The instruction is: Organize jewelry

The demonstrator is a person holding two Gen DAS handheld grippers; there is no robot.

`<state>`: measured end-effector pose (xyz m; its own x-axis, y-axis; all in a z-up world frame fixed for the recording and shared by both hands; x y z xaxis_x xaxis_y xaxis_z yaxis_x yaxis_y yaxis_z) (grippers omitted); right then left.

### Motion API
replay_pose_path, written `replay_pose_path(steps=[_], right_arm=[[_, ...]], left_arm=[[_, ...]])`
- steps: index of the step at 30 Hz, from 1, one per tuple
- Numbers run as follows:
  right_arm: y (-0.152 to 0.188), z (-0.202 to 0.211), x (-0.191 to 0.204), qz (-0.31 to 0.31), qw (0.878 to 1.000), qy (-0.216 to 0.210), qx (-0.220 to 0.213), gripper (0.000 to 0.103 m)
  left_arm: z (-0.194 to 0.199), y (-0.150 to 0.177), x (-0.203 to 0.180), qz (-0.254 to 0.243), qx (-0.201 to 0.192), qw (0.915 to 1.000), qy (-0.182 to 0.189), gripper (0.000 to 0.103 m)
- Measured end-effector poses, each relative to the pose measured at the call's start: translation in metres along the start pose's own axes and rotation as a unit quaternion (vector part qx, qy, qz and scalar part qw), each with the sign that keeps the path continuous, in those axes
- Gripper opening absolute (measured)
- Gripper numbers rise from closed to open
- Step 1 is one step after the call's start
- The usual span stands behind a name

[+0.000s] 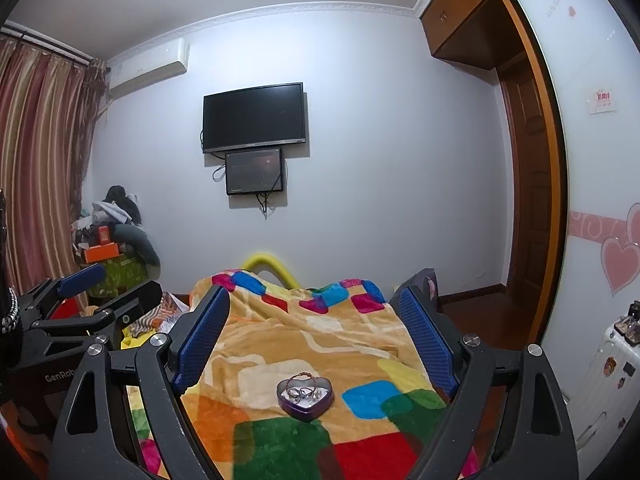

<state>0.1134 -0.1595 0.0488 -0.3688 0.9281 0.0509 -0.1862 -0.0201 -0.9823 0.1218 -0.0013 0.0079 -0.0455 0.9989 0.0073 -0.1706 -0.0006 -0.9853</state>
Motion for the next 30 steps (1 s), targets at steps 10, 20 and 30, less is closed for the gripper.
replay_pose_path(steps=[10, 20, 30], right_arm=[[-0.0007, 0.0002, 0.0016, 0.003, 1.000, -0.004, 0.006, 0.085], [-0.0011, 0.0019, 0.0010, 0.002, 1.000, -0.004, 0.006, 0.085], [0.0001, 0.0020, 0.0005, -0.005, 1.000, -0.005, 0.011, 0.085]], left_arm=[[0.0003, 0.0024, -0.0048, -0.004, 0.000, 1.0000, 0.004, 0.101], [0.0019, 0.0015, -0.0083, -0.003, -0.001, 1.0000, 0.005, 0.102], [-0.0001, -0.0022, -0.0066, 0.007, 0.002, 0.9999, 0.007, 0.103]])
Point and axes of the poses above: each gripper's, at about its wrist camera, not at the fingertips, and z roughly against the way its jaws point, x to its left, y to its underside, the point moved 9 cm from there along -z, roughly the way its jaws point, and after that the axes turned 1 degree about x, right-handed, at the moved point
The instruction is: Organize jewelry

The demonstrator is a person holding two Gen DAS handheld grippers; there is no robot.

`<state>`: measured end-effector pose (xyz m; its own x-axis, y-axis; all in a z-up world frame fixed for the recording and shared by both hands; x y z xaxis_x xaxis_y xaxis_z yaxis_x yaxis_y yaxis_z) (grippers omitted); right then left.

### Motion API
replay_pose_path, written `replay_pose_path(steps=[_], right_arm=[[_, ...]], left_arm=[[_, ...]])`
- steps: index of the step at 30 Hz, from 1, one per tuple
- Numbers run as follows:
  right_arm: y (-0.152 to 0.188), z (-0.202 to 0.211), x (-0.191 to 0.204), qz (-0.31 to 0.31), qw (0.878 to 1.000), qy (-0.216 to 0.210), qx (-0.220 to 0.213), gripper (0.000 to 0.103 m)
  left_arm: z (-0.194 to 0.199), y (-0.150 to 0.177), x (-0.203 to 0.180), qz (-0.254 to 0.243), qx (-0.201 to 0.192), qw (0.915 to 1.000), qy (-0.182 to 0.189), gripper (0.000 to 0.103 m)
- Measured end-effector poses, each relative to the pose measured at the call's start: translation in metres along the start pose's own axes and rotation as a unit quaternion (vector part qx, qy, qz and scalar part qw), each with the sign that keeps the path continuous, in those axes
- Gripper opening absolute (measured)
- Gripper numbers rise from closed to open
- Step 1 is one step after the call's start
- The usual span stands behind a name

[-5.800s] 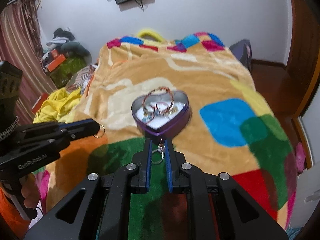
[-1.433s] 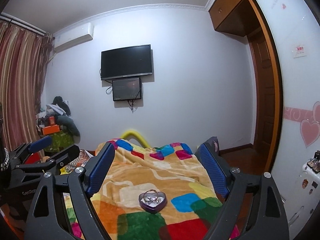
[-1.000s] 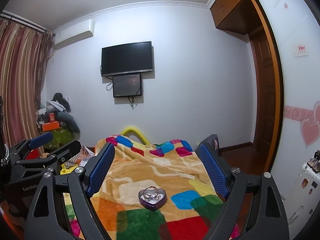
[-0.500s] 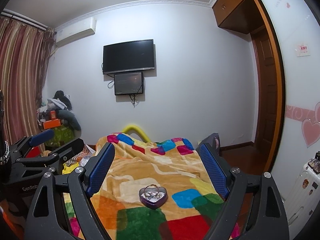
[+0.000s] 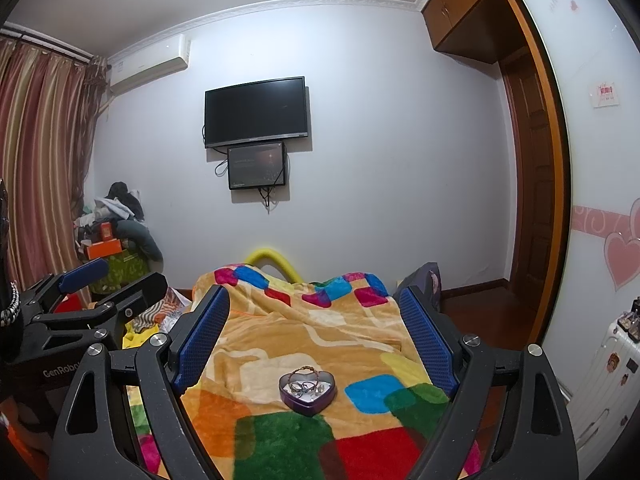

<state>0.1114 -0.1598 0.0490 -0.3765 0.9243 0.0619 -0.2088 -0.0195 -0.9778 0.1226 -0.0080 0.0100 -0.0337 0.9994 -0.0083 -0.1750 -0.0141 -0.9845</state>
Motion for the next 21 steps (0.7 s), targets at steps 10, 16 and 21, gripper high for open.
replay_pose_path(steps=[10, 16, 21], right_arm=[[-0.0006, -0.0008, -0.0038, -0.005, 1.000, 0.000, -0.001, 0.085], [-0.0011, -0.0009, -0.0072, -0.014, 1.000, 0.003, -0.003, 0.085], [-0.0006, -0.0015, -0.0090, -0.017, 1.000, 0.004, -0.003, 0.085]], left_arm=[[-0.0008, 0.0006, 0.0001, 0.000, 0.007, 0.9999, 0.009, 0.103], [0.0007, 0.0013, -0.0034, -0.002, 0.007, 0.9999, 0.016, 0.103], [-0.0005, 0.0026, -0.0043, 0.001, 0.009, 0.9998, 0.020, 0.103]])
Point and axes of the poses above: each gripper's, at about its wrist camera, not at the fingertips, and z roughly against the way its jaws point, x to its left, y to its underside, the point moved 9 cm from there along -z, roughly the way its jaws point, and after that the axes turned 1 degree about x, right-handed, at the moved point
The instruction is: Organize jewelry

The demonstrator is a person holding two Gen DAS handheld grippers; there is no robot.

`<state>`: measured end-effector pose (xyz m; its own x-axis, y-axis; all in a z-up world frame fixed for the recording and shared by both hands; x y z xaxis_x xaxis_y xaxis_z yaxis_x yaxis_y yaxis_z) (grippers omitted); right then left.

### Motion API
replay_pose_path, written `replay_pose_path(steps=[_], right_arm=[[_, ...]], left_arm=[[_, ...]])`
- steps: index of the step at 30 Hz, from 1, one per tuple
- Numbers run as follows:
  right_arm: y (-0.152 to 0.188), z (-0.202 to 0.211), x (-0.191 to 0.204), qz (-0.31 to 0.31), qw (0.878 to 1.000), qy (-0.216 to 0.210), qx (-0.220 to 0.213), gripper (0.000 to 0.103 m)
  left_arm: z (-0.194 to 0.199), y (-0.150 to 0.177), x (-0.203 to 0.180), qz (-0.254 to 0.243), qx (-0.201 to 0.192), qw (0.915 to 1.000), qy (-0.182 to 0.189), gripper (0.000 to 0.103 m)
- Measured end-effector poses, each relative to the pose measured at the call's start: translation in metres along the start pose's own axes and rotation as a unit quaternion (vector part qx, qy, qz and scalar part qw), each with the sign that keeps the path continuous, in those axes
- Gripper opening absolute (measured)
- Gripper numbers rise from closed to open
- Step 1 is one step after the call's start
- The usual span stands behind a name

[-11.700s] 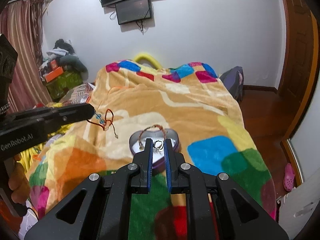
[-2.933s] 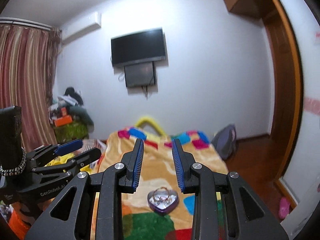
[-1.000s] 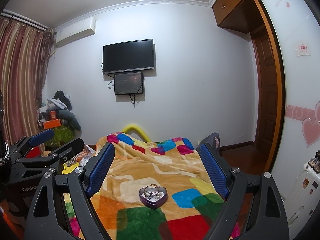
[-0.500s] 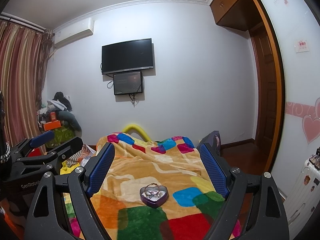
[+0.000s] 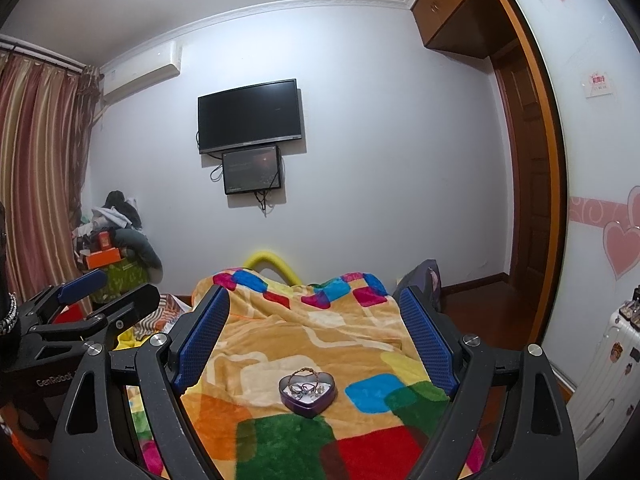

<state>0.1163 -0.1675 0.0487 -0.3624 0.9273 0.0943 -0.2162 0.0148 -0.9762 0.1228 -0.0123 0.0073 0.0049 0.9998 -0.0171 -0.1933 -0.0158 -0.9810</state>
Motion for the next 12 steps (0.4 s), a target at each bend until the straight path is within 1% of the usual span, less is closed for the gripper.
replay_pose_path(steps=[6, 12], right_arm=[[0.0017, -0.0005, -0.0004, -0.001, 1.000, 0.001, 0.001, 0.085], [0.0032, -0.0015, -0.0021, -0.001, 1.000, 0.001, 0.002, 0.085]], left_arm=[[-0.0009, 0.0006, 0.0006, 0.005, 0.000, 1.0000, 0.001, 0.103], [-0.0028, 0.0031, -0.0014, -0.001, 0.002, 1.0000, -0.003, 0.103]])
Point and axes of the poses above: each gripper's, at about its wrist camera, not at the fingertips, and z roughly against the way its jaws point, x to its left, y to its underside, the point moved 9 cm from there along -z, roughly the way its jaws point, and after that the axes turned 1 degree about x, right-handed, at the moved point
